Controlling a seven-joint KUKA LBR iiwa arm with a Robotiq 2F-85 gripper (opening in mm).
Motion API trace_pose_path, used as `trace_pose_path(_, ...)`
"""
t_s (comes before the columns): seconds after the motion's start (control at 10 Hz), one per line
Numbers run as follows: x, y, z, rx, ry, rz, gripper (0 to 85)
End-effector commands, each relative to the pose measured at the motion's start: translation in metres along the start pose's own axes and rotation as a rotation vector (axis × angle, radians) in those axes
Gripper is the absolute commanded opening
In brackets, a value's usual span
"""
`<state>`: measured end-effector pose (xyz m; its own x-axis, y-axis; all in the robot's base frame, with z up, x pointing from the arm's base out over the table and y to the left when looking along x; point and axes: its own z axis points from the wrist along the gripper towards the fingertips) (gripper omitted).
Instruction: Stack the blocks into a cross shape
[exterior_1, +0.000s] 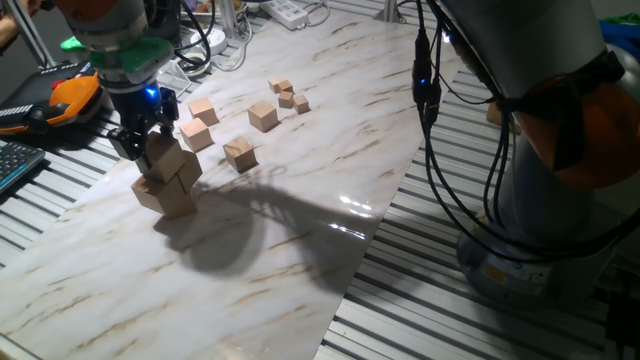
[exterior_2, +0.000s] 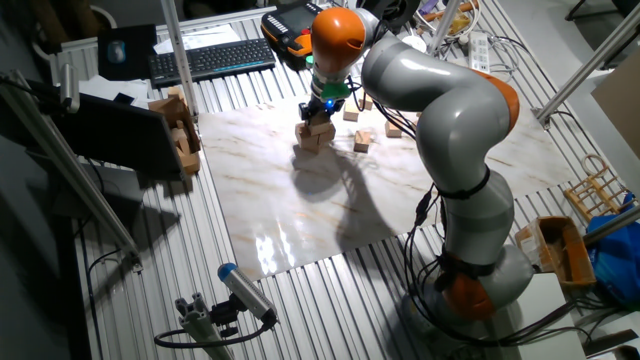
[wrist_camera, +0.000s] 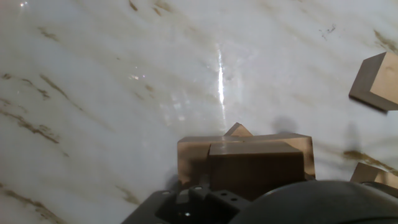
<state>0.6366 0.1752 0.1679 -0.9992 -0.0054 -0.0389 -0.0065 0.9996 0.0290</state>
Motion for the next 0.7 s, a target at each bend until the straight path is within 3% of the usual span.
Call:
trace_pose_path(0.0,0.0002,0.0002,-0.0001,0.0,0.0,0.0,0.0)
trace_pose_path(0.6,0.0002,0.0013,-0.0002,0.011,0.002,-0.007,0.0)
